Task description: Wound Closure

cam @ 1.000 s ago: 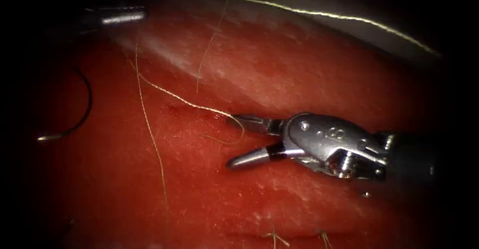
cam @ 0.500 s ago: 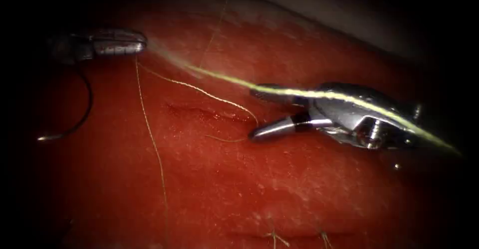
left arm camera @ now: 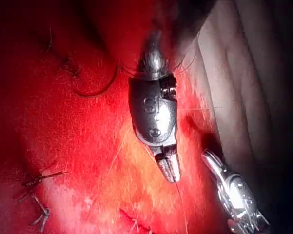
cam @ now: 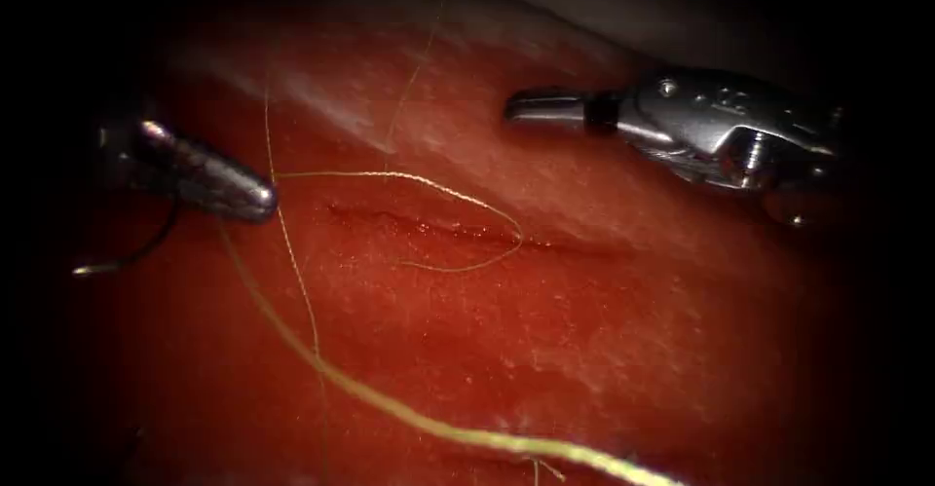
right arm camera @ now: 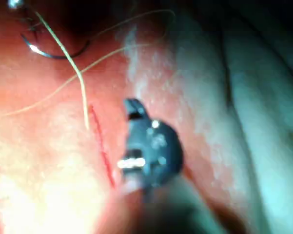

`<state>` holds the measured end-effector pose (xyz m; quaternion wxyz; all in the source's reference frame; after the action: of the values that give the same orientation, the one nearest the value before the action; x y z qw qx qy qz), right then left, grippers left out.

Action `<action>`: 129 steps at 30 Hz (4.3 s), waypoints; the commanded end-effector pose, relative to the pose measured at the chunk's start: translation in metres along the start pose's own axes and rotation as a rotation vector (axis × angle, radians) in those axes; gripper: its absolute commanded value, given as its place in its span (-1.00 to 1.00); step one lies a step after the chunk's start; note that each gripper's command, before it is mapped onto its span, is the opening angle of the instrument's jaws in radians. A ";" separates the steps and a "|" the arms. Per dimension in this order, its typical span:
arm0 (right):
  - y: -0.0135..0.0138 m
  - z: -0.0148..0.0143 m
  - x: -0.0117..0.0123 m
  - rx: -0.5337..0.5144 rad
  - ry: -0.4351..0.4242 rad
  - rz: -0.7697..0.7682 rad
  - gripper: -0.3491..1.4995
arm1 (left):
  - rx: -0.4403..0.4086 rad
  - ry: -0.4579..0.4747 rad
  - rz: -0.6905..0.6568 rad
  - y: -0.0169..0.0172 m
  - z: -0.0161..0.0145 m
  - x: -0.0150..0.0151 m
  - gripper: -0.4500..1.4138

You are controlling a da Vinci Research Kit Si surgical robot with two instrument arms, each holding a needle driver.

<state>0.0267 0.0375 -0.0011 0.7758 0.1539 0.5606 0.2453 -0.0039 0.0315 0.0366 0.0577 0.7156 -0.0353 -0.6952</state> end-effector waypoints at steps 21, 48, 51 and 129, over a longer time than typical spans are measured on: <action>-0.0021 0.0090 -0.0037 0.139 0.129 0.122 -1.00 | 0.028 -0.253 0.136 0.0027 0.0016 -0.0129 -0.89; -0.0028 0.0124 -0.0036 -0.066 0.108 0.137 0.22 | -0.018 -0.147 0.086 0.0018 0.0044 -0.0055 -0.89; -0.0032 0.0128 -0.0038 -0.052 0.094 0.133 0.22 | -0.009 -0.126 0.074 0.0004 0.0042 -0.0044 -0.89; -0.0028 0.0093 -0.0032 0.191 0.546 0.404 -0.24 | -0.105 -0.008 0.128 0.0007 0.0011 -0.0192 -0.89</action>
<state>0.0345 0.0335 0.0027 0.5154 0.2613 0.7251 0.3745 -0.0052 0.0333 0.0551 0.1393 0.7038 -0.0453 -0.6951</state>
